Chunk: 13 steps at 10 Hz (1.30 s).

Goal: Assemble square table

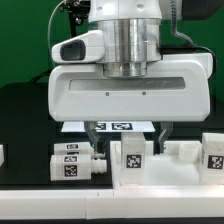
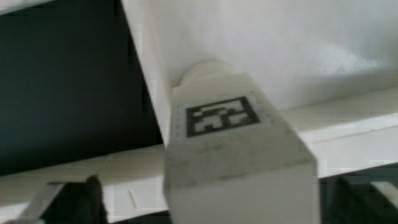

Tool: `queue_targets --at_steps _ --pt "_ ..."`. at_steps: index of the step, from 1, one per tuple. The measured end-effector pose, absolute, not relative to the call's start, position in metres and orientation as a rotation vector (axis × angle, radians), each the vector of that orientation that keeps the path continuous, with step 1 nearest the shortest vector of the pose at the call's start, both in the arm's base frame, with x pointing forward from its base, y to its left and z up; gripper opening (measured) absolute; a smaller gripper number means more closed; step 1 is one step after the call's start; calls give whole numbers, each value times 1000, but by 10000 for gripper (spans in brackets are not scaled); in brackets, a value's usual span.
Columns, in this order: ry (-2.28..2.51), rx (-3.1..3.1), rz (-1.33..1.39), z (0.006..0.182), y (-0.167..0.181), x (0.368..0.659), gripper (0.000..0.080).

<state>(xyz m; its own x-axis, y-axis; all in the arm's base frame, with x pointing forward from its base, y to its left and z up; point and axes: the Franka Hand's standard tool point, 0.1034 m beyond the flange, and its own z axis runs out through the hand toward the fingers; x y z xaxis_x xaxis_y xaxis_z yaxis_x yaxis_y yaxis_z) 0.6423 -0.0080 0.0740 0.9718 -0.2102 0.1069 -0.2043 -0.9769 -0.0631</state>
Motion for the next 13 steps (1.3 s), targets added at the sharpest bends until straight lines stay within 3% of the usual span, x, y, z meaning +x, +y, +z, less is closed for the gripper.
queue_targets --at_steps 1,2,3,7,10,13 --pt "390 -3057 -173 74 -8 642 552" --pt "504 -3035 -169 74 -8 642 369" --pt "611 -3011 -165 74 -8 642 283" --pt "1152 -2844 -141 73 -11 641 284" --pt "1902 -2387 -31 71 -14 639 284" --pt "2236 -2080 -8 71 -10 636 284"
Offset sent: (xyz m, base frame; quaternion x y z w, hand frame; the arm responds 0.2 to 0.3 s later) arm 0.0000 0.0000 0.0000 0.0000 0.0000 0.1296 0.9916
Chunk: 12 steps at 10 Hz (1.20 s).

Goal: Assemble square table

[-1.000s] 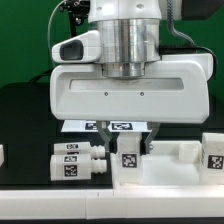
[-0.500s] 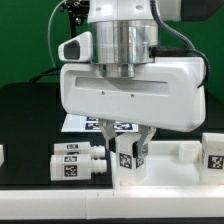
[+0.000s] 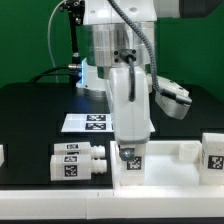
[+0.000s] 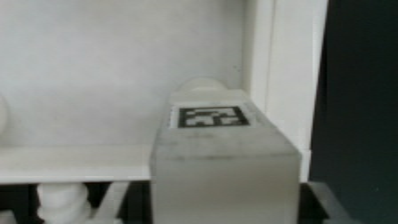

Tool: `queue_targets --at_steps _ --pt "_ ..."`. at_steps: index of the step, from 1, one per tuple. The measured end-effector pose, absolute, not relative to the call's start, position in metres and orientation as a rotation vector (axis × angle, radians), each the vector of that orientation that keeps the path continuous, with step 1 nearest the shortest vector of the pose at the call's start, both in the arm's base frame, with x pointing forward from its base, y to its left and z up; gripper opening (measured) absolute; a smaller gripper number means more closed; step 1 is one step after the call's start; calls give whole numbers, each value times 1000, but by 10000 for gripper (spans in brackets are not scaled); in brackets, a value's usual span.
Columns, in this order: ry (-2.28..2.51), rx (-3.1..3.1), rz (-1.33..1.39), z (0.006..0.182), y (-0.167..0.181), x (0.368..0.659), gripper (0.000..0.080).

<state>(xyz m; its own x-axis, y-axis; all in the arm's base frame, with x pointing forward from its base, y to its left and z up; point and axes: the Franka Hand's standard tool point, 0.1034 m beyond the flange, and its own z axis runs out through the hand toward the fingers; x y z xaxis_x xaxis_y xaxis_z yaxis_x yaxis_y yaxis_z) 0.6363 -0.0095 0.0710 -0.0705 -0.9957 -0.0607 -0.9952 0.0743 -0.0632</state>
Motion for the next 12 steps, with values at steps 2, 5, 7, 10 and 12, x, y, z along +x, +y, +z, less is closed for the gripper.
queue_targets --at_steps 2,5,7,10,12 --pt "2239 -2081 -11 71 -9 636 284" --pt "1798 -2480 -49 71 -1 638 537" --pt "1579 -2623 -57 72 9 636 629" --pt "1256 -2808 -73 71 6 636 648" --pt "660 -3069 -125 72 7 639 648"
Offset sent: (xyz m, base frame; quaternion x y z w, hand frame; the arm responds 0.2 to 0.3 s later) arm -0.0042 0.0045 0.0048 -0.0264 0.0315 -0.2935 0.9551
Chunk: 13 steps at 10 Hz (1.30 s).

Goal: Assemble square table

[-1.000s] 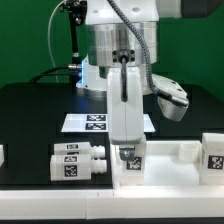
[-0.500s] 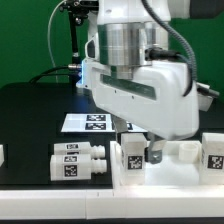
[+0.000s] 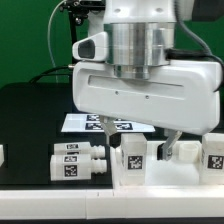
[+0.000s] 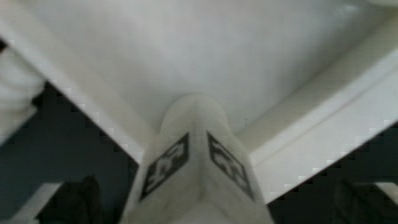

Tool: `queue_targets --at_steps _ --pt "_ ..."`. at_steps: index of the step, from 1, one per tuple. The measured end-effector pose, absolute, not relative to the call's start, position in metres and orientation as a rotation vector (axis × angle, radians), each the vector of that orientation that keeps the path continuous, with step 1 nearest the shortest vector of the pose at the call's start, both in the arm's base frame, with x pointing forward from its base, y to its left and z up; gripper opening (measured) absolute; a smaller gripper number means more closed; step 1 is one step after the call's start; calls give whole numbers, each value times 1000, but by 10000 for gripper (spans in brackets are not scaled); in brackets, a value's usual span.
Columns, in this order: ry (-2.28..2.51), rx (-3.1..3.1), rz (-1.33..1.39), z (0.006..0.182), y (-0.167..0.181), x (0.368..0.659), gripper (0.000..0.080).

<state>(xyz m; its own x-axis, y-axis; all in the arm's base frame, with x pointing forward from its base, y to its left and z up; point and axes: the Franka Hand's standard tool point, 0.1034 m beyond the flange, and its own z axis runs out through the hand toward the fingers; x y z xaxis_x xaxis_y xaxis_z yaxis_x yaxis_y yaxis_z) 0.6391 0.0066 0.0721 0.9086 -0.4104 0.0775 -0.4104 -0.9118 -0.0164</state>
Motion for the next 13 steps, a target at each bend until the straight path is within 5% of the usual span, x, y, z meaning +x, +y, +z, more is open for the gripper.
queue_targets --at_steps 2,3,4,6,13 --pt "-467 3102 127 73 7 639 648" --pt "-466 3101 124 72 6 639 526" --pt "-487 3099 124 72 6 639 526" --pt "-641 3070 124 72 1 638 283" --pt "-1858 2564 70 72 -5 639 284"
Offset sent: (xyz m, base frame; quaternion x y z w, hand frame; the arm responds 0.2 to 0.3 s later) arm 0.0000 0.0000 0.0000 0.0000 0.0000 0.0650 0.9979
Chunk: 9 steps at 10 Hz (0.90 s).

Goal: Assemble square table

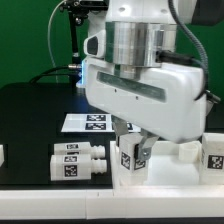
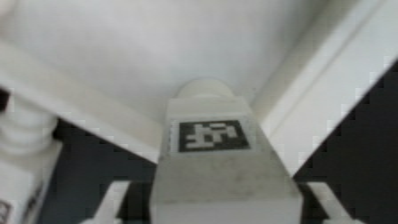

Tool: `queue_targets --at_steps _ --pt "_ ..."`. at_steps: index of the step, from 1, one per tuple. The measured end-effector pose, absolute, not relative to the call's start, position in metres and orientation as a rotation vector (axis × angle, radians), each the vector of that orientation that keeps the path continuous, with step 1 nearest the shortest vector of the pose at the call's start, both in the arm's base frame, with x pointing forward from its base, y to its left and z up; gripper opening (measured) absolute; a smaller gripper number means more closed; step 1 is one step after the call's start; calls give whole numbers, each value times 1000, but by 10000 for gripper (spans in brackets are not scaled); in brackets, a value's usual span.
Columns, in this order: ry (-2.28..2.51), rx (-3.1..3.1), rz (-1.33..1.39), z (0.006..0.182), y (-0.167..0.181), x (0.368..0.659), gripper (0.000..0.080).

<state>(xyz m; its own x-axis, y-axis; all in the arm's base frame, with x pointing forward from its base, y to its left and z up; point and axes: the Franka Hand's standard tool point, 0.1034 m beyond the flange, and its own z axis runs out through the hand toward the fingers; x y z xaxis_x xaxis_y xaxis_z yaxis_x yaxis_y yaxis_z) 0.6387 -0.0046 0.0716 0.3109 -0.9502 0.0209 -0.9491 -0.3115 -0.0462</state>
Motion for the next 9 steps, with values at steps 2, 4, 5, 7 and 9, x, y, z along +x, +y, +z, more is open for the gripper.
queue_targets --at_steps 2,4,5,7,9 --pt "2224 -2168 -49 72 -1 638 284" --pt "2446 -1915 -62 72 -2 638 285" --pt "2528 -1806 -68 72 -3 637 285" --pt "2605 -1699 -63 72 -4 635 285" --pt "2612 -1693 -66 71 -5 635 285"
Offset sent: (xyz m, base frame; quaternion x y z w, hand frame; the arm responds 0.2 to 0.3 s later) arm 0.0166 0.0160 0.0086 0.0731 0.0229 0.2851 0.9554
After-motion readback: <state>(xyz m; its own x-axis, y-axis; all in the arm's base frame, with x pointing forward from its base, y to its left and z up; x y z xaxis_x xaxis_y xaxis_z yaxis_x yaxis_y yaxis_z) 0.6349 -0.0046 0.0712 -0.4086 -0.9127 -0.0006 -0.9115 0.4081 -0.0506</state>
